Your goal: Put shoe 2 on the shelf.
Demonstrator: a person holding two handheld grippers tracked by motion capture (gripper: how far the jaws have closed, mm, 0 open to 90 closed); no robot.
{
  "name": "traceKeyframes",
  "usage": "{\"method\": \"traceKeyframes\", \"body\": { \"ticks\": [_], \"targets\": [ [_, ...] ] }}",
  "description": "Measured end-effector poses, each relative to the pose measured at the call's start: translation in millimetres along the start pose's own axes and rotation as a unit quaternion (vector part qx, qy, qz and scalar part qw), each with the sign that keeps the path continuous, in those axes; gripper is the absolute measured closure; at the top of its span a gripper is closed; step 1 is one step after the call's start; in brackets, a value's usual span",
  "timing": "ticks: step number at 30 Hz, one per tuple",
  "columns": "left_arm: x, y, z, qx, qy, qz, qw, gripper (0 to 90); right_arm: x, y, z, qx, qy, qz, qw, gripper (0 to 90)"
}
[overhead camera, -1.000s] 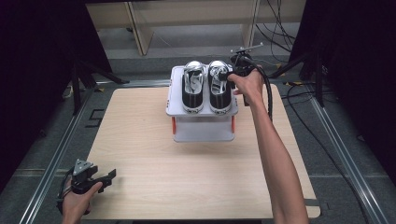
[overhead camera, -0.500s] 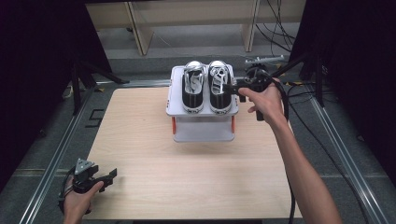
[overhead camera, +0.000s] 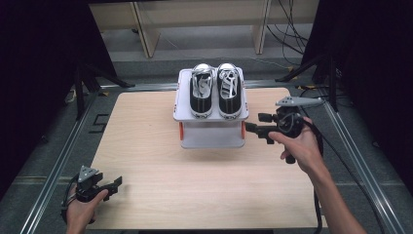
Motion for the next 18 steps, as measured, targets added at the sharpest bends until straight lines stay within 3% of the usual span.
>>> {"method": "traceKeyframes", "body": {
  "ticks": [6,9,10,11,14,17,18],
  "targets": [
    [-0.3,0.2,-0.2,0.004,0.000,-0.003,1.0000,19.7,2.2,-7.9,-30.8,0.020,0.003,-0.001,0.9998,31.6],
    [0.3,-0.3,-0.1,0.000,0.000,0.000,1.0000,19.7,0.6,-11.4,-46.6,0.008,0.007,0.013,0.9999,31.2],
    [-0.2,0.1,-0.1,0.001,0.000,-0.001,1.0000,19.7,-0.3,-11.0,-52.9,0.013,0.009,0.007,0.9999,30.8],
    [-0.3,0.3,-0.2,0.002,0.000,-0.003,1.0000,19.7,-1.3,-12.4,-57.1,0.001,0.006,0.017,0.9998,30.6],
    [-0.2,0.7,0.1,0.000,0.001,-0.004,1.0000,19.6,-4.7,-10.1,-71.7,0.011,0.010,0.002,0.9999,30.0],
    [0.2,0.7,0.4,-0.005,0.001,-0.007,1.0000,19.6,-10.9,-9.2,-86.6,0.007,0.013,0.002,0.9999,29.3],
    [0.5,0.9,0.4,-0.006,0.000,-0.005,1.0000,19.5,-13.2,-7.1,-90.9,0.018,0.018,-0.001,0.9997,28.8]
  ]
}}
Point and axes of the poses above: each handheld gripper's, and its own axes: x roughly backward along the jaws, z roughly out of its top, y roughly to its right, the point moved 3 cm from there along -x, roughly forward along the jaws, and after that the axes turned 1 degree about -y, right-handed, at the moved point
